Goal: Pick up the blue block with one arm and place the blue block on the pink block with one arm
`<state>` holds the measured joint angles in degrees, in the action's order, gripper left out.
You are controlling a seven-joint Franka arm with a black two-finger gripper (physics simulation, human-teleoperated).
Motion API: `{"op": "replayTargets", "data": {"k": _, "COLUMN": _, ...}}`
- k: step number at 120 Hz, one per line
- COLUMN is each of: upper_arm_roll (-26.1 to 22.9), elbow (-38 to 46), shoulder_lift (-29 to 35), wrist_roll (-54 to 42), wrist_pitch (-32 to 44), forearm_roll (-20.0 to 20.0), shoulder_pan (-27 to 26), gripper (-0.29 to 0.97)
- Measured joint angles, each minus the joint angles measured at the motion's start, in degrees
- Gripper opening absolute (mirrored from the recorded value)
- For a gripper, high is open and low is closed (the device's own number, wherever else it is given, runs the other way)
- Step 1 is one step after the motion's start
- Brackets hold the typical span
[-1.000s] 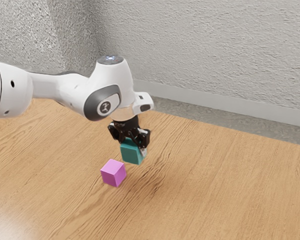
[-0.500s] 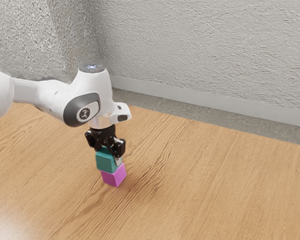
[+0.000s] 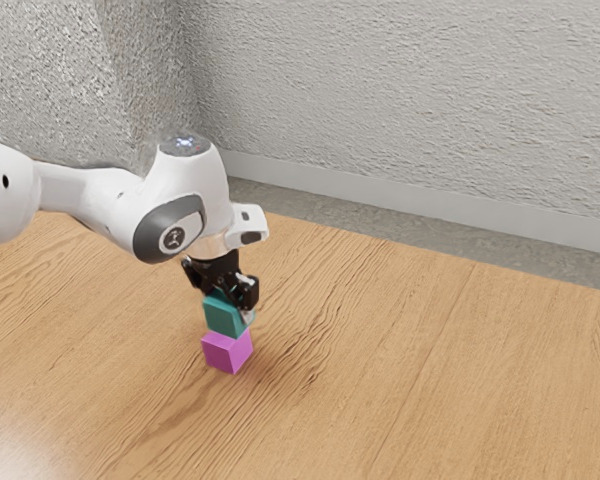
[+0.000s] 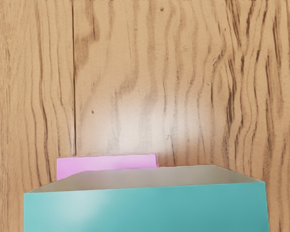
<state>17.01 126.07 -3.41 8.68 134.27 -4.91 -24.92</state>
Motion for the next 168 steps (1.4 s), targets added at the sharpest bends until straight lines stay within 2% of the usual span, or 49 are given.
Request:
{"op": "replayTargets", "data": {"k": 30, "upper_arm_roll": 0.0, "elbow": 0.5, "shoulder_lift": -0.8, "wrist_roll": -0.5, "wrist_pitch": 1.5, "forearm_roll": -0.1, "shoulder_pan": 1.9, "gripper": 0.34}}
{"op": "replayTargets", "data": {"k": 97, "upper_arm_roll": 0.0, "elbow": 1.4, "shoulder_lift": -0.4, "wrist_roll": -2.0, "wrist_pitch": -0.6, "forearm_roll": -0.3, "shoulder_pan": 1.8, "gripper": 0.34}}
{"op": "replayTargets", "data": {"k": 168, "upper_arm_roll": -0.1, "elbow": 1.0, "shoulder_lift": -1.3, "wrist_roll": -3.6, "wrist_pitch": 0.5, "forearm_roll": -0.9, "shoulder_pan": 2.5, "gripper": 0.34}}
